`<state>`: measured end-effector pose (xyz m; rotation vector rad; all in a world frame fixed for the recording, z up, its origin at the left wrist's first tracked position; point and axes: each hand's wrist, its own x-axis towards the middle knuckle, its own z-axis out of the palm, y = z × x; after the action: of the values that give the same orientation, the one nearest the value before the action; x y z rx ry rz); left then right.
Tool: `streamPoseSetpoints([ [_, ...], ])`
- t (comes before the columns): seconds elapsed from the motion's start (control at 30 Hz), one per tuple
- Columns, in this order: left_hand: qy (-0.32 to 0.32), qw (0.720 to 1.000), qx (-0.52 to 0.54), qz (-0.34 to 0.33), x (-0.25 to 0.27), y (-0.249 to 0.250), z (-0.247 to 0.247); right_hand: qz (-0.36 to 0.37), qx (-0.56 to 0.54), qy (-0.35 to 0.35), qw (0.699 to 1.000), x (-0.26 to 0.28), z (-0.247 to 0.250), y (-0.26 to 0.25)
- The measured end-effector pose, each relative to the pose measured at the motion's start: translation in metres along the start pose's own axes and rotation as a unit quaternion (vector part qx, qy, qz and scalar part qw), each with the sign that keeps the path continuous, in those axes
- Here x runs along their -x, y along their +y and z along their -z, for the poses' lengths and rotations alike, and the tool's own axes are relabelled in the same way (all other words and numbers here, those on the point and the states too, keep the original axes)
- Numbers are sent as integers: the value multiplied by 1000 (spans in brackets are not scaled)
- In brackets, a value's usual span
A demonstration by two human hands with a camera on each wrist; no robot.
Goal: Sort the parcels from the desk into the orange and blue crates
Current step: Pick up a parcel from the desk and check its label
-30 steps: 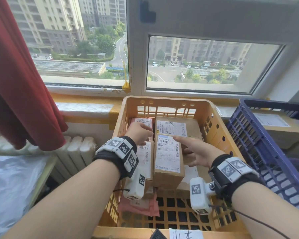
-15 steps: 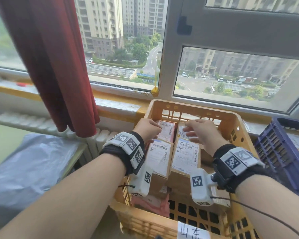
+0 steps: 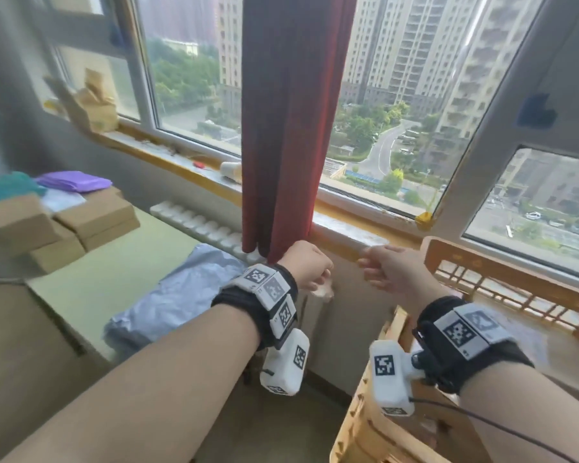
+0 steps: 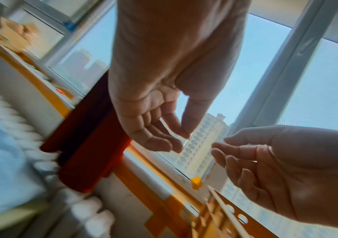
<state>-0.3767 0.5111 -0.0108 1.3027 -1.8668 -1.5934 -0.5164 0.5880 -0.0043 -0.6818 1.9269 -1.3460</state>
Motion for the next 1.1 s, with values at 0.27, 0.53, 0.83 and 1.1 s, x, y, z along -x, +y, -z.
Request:
streamPoseSetpoints([
  [0.27, 64, 997, 19, 48, 12, -65, 135, -5, 13, -89, 996, 15, -161, -12],
  [0.53, 133, 988, 26, 73, 38, -132, 252, 1, 41, -153, 987, 40, -295, -18],
  [0.83, 193, 974, 44, 109, 64, -199, 338, -13, 53, -225, 973, 69, -392, -7],
  [1.1, 242, 961, 59, 120, 61, -226, 379, -14, 71, -256, 964, 69, -447, -9],
])
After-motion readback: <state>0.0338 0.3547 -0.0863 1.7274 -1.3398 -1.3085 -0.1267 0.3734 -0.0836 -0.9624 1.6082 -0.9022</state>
